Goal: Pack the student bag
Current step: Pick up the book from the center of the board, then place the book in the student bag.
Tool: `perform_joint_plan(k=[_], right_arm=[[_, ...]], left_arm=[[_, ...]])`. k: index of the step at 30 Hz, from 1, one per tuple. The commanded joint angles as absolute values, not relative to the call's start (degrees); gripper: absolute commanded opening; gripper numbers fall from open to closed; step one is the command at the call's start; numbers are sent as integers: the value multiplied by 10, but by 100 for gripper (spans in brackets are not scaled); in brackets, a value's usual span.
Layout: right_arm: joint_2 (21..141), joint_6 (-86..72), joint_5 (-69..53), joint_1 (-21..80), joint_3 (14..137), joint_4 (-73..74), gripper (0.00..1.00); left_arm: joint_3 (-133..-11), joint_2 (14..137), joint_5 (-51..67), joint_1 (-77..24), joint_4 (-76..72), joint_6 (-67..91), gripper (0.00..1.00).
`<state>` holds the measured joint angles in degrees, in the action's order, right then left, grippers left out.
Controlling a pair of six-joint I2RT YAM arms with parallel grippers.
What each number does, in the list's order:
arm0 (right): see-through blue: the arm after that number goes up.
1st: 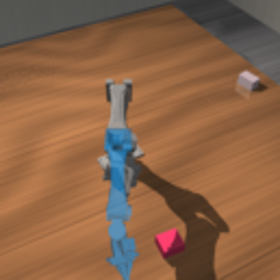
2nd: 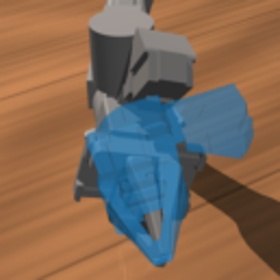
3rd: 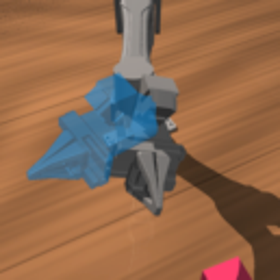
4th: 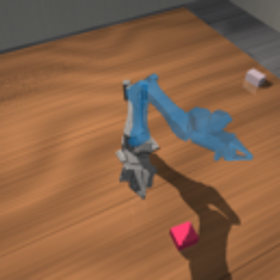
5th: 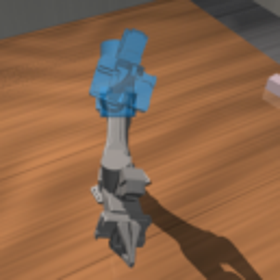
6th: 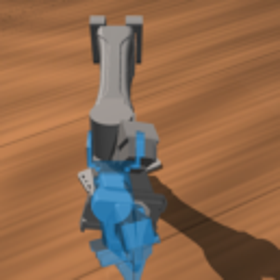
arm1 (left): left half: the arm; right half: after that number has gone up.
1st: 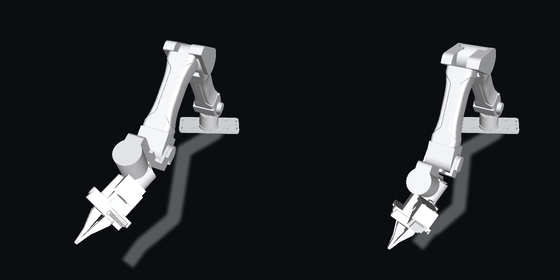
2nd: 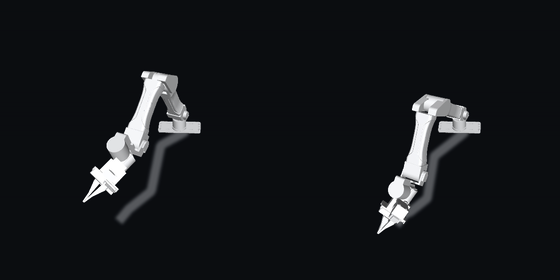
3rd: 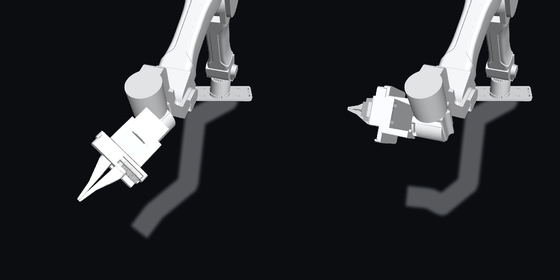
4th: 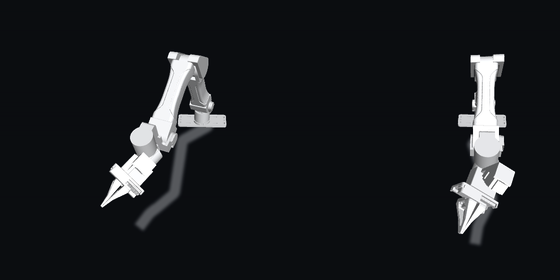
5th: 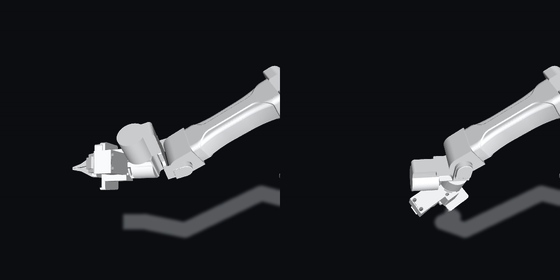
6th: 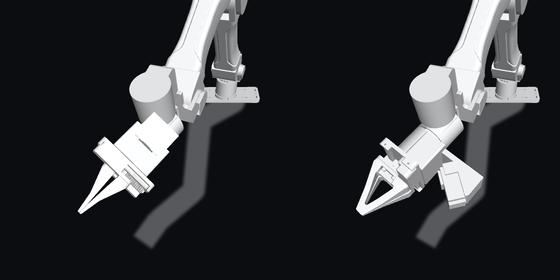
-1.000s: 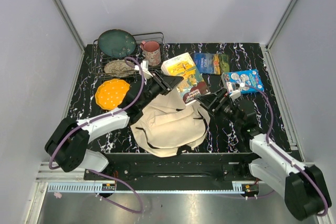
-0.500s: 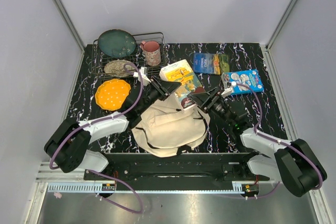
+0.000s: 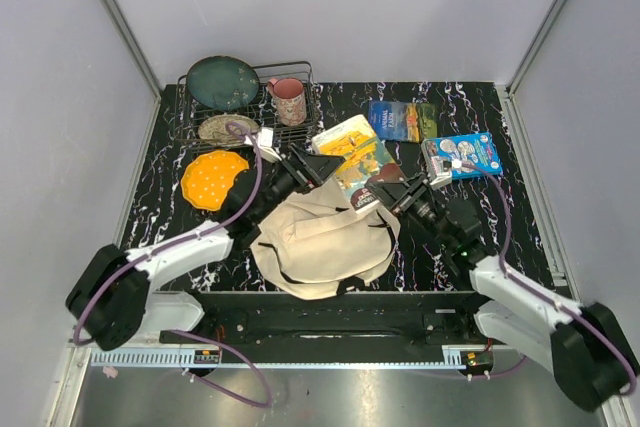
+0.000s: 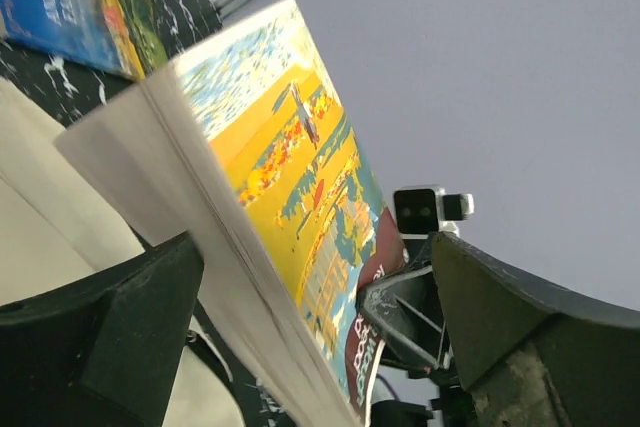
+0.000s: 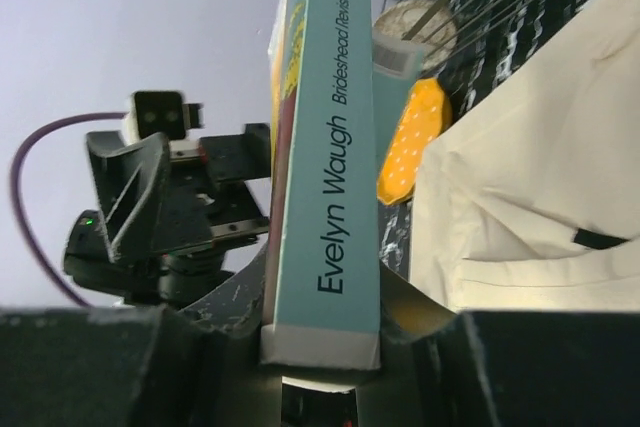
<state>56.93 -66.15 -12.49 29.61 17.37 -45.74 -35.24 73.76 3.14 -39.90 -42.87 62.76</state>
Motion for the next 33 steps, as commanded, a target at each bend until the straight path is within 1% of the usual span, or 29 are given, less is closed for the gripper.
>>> perform_joint_plan(k=[1,2,3,4,6,7,8,12,14,15,16,19,25,28,33], right_arm=[[436,-588,-13,297,213,-232,0],[411,-578,36,297,219,-186,0],[365,-573,59,297,224,-146,0],[342,-568,80,296,230,-82,0],[283,-568,142,296,242,-11,0],[267,-570,162,296,255,56,0],[252,-565,188,296,260,79,0],[209,-556,225,297,300,170,0],[207,-548,241,296,324,206,0],[206,-545,245,296,337,216,0],[206,-542,253,296,342,232,0],[202,-536,261,296,352,251,1],[185,-537,265,297,357,268,3],[179,-536,265,296,362,277,4],[171,-533,271,296,368,289,5]], left_arm=[[-386,645,40,-397,-324,443,99],[-391,634,43,-398,-296,411,99],[-389,624,54,-398,-265,382,99],[-388,607,71,-398,-251,328,99],[-372,594,103,-398,-225,284,99],[-368,586,125,-398,-207,242,99],[-367,584,138,-398,-189,228,99],[-383,606,225,-403,-62,166,99],[-396,626,242,-432,-23,135,99],[-401,636,231,-452,11,108,99],[-408,642,194,-500,24,95,99],[-428,663,115,-576,67,62,99],[-450,685,127,-623,106,40,99],[-450,698,85,-658,111,33,99],[-468,752,62,-670,130,26,99]])
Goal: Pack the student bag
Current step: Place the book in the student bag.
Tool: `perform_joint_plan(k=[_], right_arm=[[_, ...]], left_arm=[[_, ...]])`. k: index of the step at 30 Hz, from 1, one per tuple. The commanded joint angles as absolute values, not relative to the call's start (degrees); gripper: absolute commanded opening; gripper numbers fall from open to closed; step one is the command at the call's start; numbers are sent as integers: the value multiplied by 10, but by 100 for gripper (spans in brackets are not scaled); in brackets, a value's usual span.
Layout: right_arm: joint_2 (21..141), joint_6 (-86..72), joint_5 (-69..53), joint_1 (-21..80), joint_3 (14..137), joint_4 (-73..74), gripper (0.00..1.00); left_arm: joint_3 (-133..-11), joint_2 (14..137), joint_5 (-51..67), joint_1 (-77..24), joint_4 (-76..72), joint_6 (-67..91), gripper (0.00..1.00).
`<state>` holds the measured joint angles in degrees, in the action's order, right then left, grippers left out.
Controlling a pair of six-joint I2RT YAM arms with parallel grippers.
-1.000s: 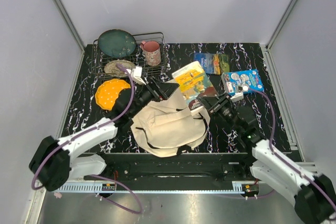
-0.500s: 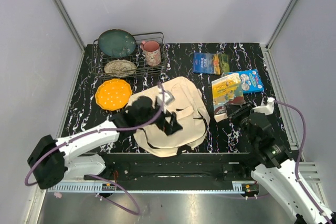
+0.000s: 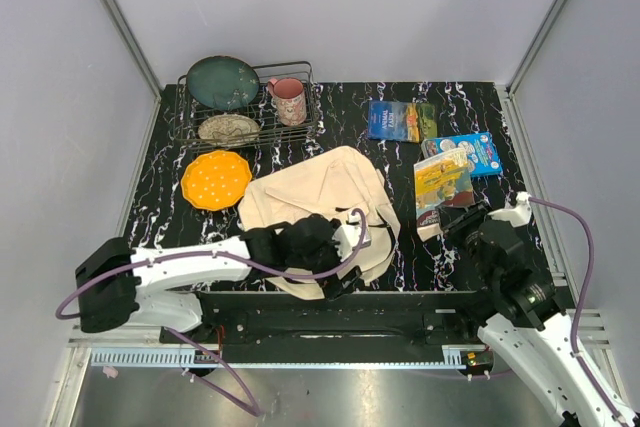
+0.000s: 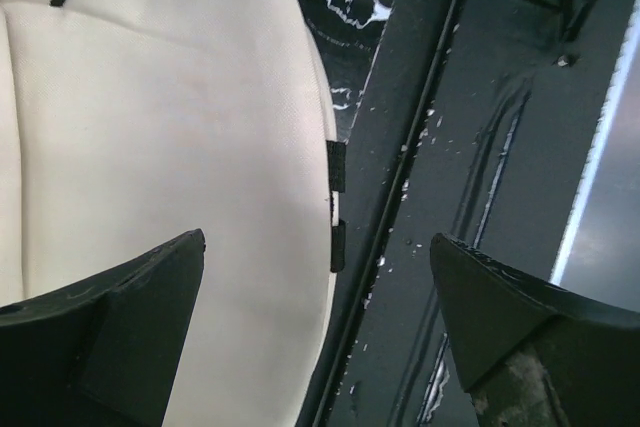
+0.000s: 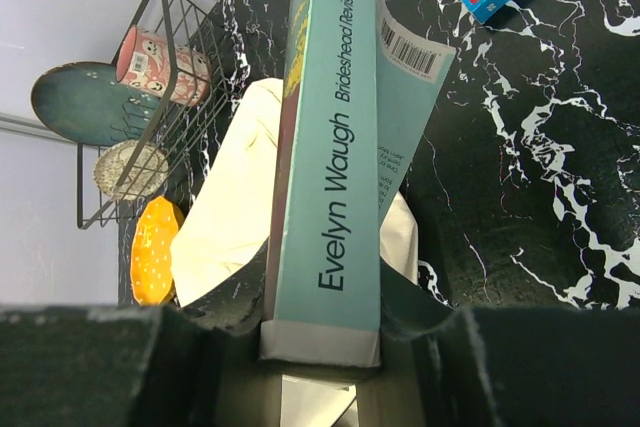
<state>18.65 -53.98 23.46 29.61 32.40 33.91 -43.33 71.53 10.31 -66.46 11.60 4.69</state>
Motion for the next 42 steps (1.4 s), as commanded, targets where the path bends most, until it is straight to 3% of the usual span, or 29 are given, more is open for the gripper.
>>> perform_joint_plan(k=[1,4,8,15,19,21,29,42], right_arm=[[169,-533,273,297,367,293,5],[164,-533,275,296,369,297,6],[163,-532,277,296,371,301,6],[160,-530,281,296,372,305,7],[161,-530,283,297,371,306,8],[163,-530,282,297,373,306,8],[170,-522,280,296,378,308,8],[178,-522,273,296,378,306,9]], left_arm=[[-478,759,55,-671,133,27,99],[-492,787,45,-671,136,27,98],[-514,817,33,-671,152,25,83],[-533,836,32,-671,158,26,42],[-537,835,26,-671,159,23,9],[-540,832,25,-671,161,24,3],[-564,801,11,-671,163,21,0],[-595,838,53,-662,145,37,27]])
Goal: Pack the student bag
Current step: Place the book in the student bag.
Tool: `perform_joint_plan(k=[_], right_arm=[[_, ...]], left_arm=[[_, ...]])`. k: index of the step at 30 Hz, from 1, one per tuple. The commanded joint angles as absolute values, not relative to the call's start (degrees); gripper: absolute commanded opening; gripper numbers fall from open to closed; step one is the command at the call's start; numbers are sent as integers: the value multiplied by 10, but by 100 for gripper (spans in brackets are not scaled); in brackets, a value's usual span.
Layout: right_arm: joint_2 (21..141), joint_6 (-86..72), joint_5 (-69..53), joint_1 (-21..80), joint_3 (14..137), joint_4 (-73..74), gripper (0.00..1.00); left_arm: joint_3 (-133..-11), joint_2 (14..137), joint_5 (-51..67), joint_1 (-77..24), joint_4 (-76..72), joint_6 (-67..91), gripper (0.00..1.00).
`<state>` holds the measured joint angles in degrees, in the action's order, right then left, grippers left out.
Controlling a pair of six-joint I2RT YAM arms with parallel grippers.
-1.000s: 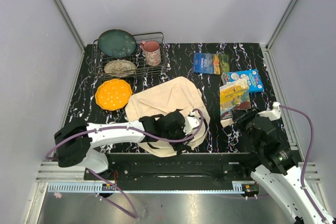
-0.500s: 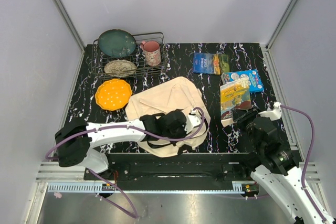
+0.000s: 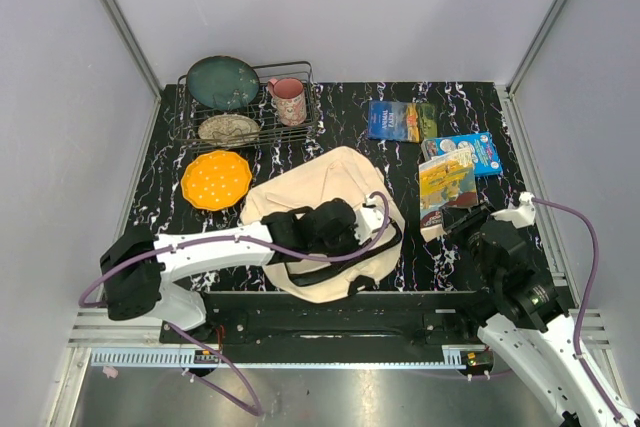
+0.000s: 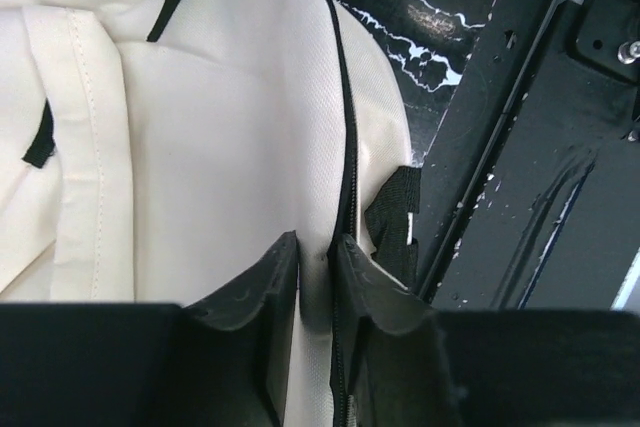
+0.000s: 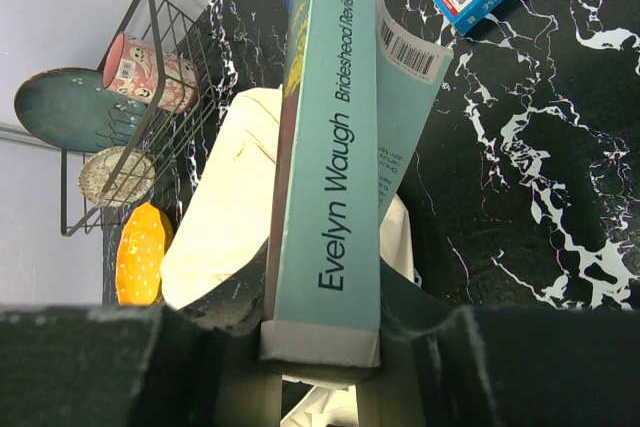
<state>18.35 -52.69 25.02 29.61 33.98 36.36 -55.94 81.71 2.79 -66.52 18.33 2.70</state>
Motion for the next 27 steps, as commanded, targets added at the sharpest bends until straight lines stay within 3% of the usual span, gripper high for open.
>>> perform_joint_plan(k=[1,3,4,19,27], right_arm=[[177,-521,274,296,378,308,9],[174,-519,272,296,379,308,9],[173,-519,274,296,379,308,9],[159,-498,251,296,416,344,9],[181,-528,86,296,461,348,6]], left_arm=[[-598,845,61,-662,148,38,18],[-608,865,77,-661,150,39,12],[-613,869,74,-660,155,40,0],[-627,810,-40,-598,121,75,0],[-704,788,-90,-548,112,62,0]])
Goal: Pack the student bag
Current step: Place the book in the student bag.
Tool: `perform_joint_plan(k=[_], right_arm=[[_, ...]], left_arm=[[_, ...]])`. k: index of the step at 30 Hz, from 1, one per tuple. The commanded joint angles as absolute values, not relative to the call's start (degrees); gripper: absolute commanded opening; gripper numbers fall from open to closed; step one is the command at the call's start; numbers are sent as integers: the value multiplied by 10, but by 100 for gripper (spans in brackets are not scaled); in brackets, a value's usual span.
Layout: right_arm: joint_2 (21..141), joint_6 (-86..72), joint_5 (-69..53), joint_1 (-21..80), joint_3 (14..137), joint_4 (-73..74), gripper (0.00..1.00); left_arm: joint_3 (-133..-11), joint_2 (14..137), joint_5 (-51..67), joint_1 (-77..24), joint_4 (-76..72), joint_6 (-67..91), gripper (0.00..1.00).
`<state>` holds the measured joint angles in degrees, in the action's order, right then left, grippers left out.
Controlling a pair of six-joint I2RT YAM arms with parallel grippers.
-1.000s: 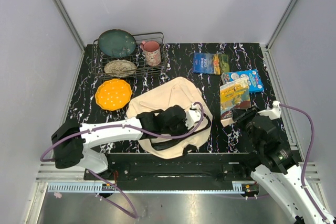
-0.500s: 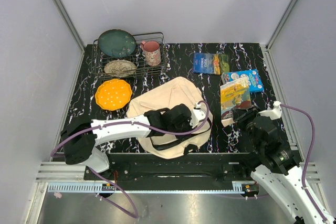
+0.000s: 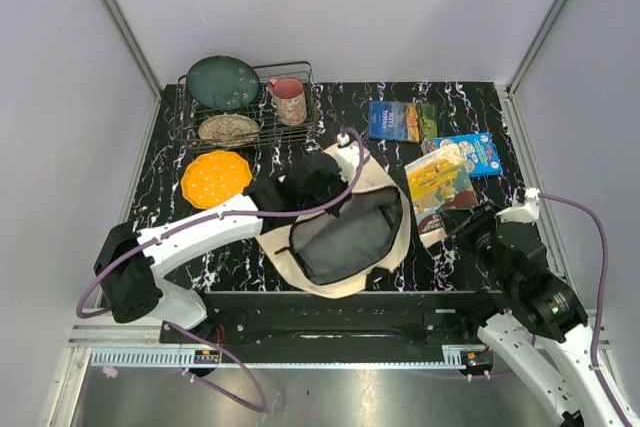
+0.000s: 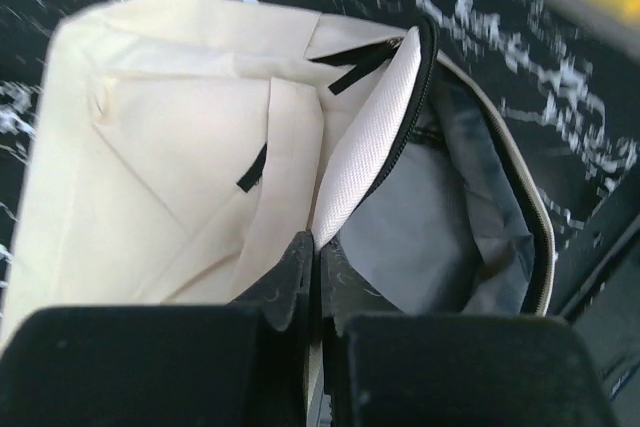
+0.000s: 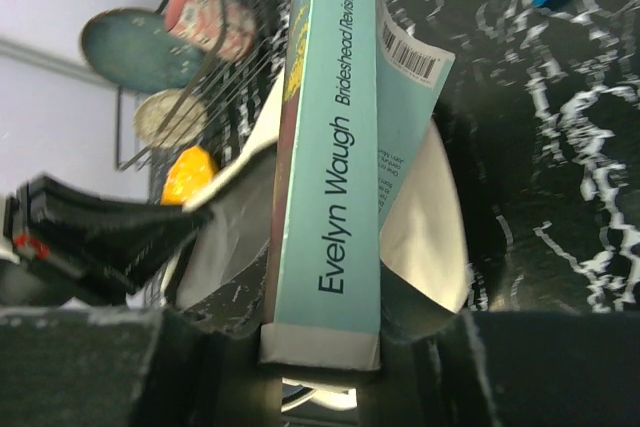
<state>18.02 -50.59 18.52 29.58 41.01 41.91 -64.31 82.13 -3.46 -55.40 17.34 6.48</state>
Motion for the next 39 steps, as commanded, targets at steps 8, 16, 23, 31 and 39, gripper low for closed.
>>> perform_joint_plan(k=[8,16,23,31,39], right_arm=[[158,-616,-122,297,450,288,2],[195,-631,-204,296,439,326,1],[267,-611,-166,296,406,307,1],[399,-629,-196,296,320,80,1],[504,-641,-190,295,330,-83,2]], left_arm=[[-786,811,-141,-544,129,46,0],[-826,824,-117,-529,162,67,0],[-819,817,-97,-528,176,77,0],[-830,809,-70,-528,189,69,0],[-812,802,-28,-527,187,66,0]])
